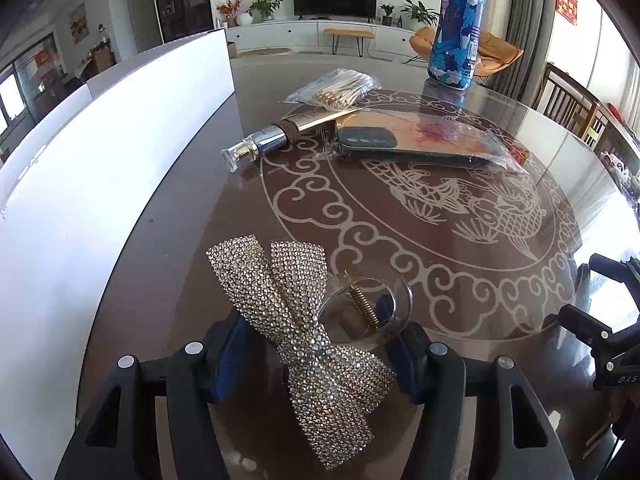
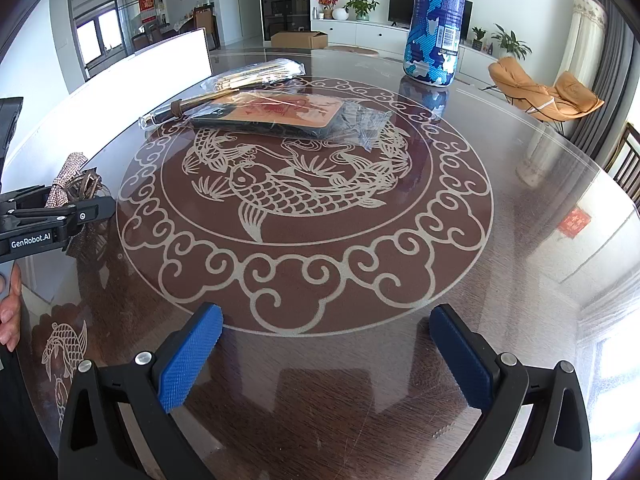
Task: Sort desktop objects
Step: 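Lift the bow hair clip with the left tool and hold it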
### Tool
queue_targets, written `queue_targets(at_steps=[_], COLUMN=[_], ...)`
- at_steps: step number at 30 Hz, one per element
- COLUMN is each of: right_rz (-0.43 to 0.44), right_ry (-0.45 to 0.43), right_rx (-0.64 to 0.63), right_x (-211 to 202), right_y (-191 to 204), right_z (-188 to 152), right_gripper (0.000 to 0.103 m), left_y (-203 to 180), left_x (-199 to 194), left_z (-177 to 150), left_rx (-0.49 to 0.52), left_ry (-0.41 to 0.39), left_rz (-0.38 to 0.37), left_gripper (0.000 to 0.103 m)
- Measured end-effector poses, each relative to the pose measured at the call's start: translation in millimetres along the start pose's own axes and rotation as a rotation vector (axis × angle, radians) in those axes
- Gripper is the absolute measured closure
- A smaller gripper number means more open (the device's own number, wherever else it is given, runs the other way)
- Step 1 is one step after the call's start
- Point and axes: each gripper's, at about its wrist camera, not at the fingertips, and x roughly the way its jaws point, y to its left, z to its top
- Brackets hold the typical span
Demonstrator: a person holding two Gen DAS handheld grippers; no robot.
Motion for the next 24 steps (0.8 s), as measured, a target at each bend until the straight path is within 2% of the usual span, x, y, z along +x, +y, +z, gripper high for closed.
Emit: queue_targets(at_steps=[17, 20, 21, 22, 24], right_rz=[0.008, 0.075, 0.049, 0.034, 0.086], right_ry=[0.0, 0.053, 0.061, 0.047, 0.021], right_rx=[-0.009, -0.139, -0.193, -0.259, -0.396], right_x=[0.2, 10.2, 13.1, 12.9, 12.1], right_y=[-0.1, -0.1, 0.3, 2.0, 8.0], right_z=[1.4, 19.0, 29.5, 41.8, 68.4], right_gripper=[0.0, 0.0, 0.0, 0.0, 0.0], left_y=[3.4, 4.4, 4.0, 3.8, 3.6], left_x=[-8.1, -9.6, -9.6, -9.5, -9.2], left_z=[-16.2, -18.2, -18.4, -18.2, -18.1], left_rx=[0.01, 0.007, 0.007, 0.005, 0.004], left_ry=[-0.053, -0.054, -0.055, -0.055, -0.056], left_rz=[-0.005, -0.005, -0.004, -0.004, -0.003], left_gripper=[0.041, 0.041, 0.041, 0.041, 0.041])
